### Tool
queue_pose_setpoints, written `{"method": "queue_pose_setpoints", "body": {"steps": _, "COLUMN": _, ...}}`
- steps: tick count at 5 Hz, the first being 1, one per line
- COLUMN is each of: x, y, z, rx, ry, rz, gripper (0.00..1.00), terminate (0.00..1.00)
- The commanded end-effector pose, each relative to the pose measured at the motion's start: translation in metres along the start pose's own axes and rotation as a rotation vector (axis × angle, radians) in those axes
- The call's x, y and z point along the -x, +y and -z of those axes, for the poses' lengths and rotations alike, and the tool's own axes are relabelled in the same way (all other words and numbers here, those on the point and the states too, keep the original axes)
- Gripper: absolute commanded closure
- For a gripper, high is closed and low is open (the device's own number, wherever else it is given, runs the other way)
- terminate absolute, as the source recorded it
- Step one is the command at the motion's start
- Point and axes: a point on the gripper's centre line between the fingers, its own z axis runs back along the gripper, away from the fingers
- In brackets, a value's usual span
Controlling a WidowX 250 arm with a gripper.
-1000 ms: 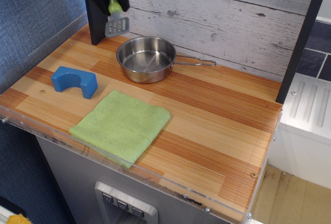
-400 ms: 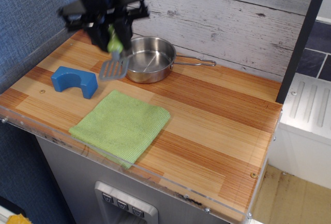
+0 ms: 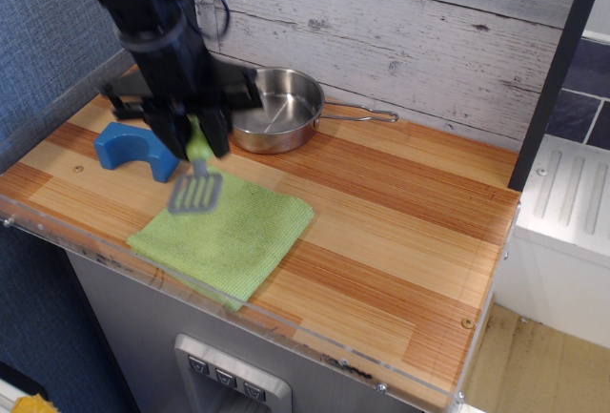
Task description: Put the spatula on the cloth.
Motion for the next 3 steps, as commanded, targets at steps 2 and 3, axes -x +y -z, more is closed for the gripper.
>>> {"method": "queue_pose_setpoints", "body": {"steps": 2, "x": 0.012, "y": 0.008, "z": 0.030, "rx": -0.050, "ry": 0.024, "rz": 0.036, "gripper": 1.00, "terminate": 0.00}}
{"method": "queue_pose_setpoints", "body": {"steps": 3, "x": 0.015, "y": 0.016, "z": 0.037, "rx": -0.073, "ry": 0.027, "rz": 0.035, "gripper": 1.00, "terminate": 0.00}}
